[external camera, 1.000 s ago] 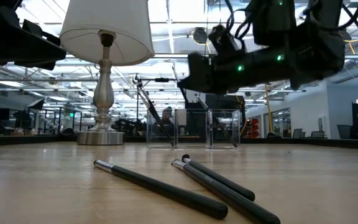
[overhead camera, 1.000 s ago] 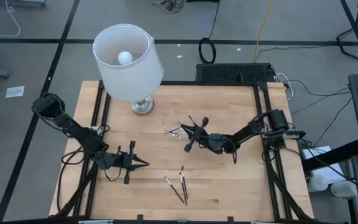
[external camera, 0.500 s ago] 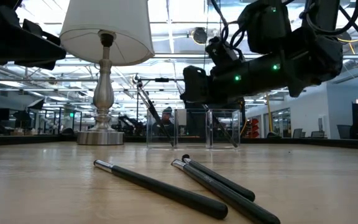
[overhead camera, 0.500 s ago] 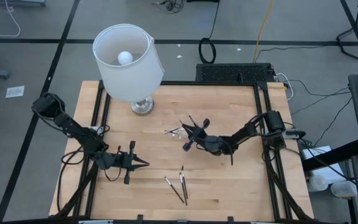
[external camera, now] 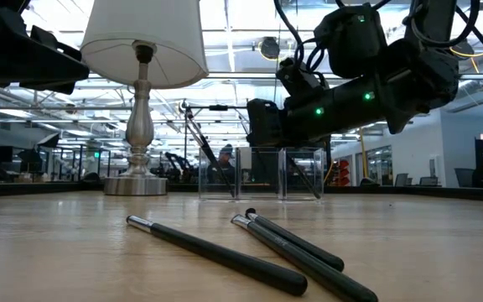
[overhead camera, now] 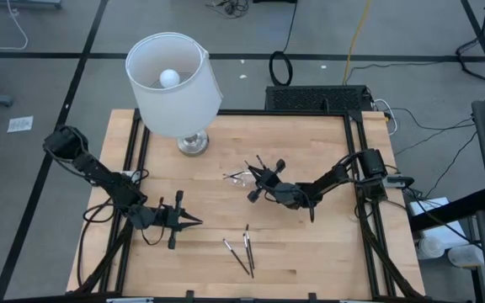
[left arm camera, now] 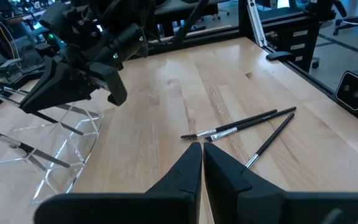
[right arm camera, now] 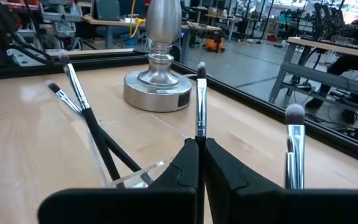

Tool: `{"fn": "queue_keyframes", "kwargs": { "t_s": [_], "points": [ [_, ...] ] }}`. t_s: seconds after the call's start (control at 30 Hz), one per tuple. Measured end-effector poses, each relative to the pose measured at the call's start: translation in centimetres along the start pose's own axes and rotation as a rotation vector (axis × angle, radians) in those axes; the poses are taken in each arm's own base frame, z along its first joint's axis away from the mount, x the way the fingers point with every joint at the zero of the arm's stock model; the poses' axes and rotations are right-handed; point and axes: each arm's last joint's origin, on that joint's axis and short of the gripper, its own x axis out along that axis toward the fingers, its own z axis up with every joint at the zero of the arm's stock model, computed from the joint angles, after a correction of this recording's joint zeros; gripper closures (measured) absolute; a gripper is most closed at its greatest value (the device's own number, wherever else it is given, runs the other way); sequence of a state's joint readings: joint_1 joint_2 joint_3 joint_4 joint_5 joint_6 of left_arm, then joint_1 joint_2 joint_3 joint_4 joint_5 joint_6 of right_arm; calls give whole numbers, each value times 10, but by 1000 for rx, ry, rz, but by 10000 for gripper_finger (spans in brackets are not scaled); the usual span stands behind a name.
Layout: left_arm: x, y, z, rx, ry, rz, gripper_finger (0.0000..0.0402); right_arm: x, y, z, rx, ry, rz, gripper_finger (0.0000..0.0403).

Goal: Sort items
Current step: Put the eyeshadow brush into the transparent organizer

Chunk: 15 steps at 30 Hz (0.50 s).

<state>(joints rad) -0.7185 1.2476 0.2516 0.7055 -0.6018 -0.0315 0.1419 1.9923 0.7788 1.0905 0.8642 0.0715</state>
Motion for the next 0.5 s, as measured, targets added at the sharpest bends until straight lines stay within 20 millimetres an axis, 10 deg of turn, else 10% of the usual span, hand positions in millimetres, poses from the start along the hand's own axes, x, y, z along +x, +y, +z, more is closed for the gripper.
{"fn": "queue_keyframes", "kwargs": {
  "t_s": [0.5],
  "points": [
    [0, 0, 0, -4, -1, 0, 376, 1, 0, 0, -2, 0, 50, 375]
  ]
}}
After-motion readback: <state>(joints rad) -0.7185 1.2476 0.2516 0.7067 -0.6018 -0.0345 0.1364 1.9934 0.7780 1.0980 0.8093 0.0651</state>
